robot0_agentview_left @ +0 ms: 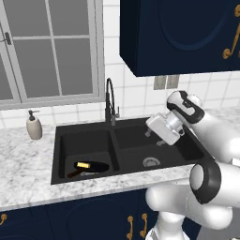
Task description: Pick the pan and sponge and place them into the sink. Then turn on the water.
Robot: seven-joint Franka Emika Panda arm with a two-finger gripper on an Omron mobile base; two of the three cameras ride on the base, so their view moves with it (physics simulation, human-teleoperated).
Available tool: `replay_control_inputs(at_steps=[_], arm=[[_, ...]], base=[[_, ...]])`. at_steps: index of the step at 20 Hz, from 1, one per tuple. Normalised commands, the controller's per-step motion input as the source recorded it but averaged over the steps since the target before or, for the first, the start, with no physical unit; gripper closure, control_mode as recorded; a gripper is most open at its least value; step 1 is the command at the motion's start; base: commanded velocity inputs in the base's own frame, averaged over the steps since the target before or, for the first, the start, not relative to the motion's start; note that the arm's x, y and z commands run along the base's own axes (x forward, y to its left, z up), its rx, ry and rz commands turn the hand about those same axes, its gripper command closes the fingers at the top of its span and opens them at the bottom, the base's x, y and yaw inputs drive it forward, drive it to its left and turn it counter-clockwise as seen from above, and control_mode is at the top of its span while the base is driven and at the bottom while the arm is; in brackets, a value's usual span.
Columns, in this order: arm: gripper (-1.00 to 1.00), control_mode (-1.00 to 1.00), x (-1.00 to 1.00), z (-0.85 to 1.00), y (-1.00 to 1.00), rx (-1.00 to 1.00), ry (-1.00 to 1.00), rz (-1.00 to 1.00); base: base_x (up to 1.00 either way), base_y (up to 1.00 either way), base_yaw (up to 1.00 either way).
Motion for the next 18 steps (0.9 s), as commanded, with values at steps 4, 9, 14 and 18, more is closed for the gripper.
replay_control_inputs(at_steps=[4, 9, 14, 18], arm=[[-1.0, -1.0, 0.03, 0.0, 0.0, 0.0, 0.0, 0.0], [-1.0, -1.0, 0.48, -0.17, 0.0, 0.07, -0.16, 0.0], [-1.0, -1.0, 0.65, -0.07, 0.0, 0.11, -0.36, -0.07], [-1.0, -1.0, 0.55, -0.19, 0.0, 0.08, -0.26, -0.14]], base=[[0.0, 0.0, 0.0], [0.0, 0.0, 0.0], [0.0, 0.0, 0.0], [0.0, 0.0, 0.0]])
